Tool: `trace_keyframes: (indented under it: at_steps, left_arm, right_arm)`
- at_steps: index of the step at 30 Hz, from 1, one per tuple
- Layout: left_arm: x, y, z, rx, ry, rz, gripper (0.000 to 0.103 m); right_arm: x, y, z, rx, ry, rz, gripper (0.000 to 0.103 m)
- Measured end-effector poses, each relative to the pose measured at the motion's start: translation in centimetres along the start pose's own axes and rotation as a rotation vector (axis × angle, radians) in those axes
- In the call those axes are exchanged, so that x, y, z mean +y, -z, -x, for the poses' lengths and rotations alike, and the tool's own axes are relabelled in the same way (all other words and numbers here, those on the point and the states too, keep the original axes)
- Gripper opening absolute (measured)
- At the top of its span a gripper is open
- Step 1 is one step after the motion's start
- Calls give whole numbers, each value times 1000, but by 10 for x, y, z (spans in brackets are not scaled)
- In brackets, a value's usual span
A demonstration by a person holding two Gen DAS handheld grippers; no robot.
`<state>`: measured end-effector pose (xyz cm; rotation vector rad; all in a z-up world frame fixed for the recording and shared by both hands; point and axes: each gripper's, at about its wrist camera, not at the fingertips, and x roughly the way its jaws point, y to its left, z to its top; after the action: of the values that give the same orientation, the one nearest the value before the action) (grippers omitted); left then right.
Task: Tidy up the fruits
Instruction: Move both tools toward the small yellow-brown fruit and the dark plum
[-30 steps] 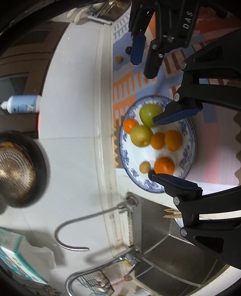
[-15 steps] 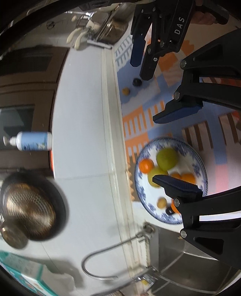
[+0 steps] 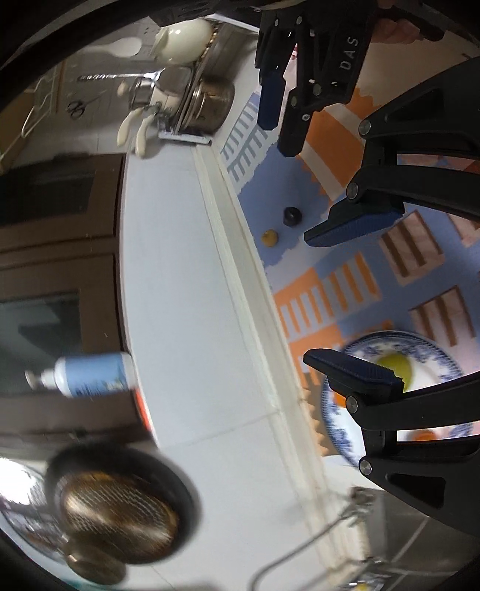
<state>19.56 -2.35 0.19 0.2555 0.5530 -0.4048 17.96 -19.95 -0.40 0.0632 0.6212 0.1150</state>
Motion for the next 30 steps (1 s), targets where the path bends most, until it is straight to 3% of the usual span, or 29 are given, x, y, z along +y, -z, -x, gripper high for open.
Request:
trace_keyframes:
  at_steps: [8, 15, 23, 30]
  left_arm:
    - [-7, -32, -33, -22, 129, -142, 56]
    - [-17, -54, -87, 79, 235, -281, 56]
    - [-19, -66, -148, 148, 347, -369, 55]
    - [-24, -64, -197, 210, 422, -469, 46]
  right_arm:
    - [-16, -3, -10, 9, 62, -102, 46]
    - [-25, -7, -37, 39, 94, -209, 46]
    - [-42, -7, -81, 117, 108, -329, 46]
    - [-51, -2, -118, 165, 142, -398, 46]
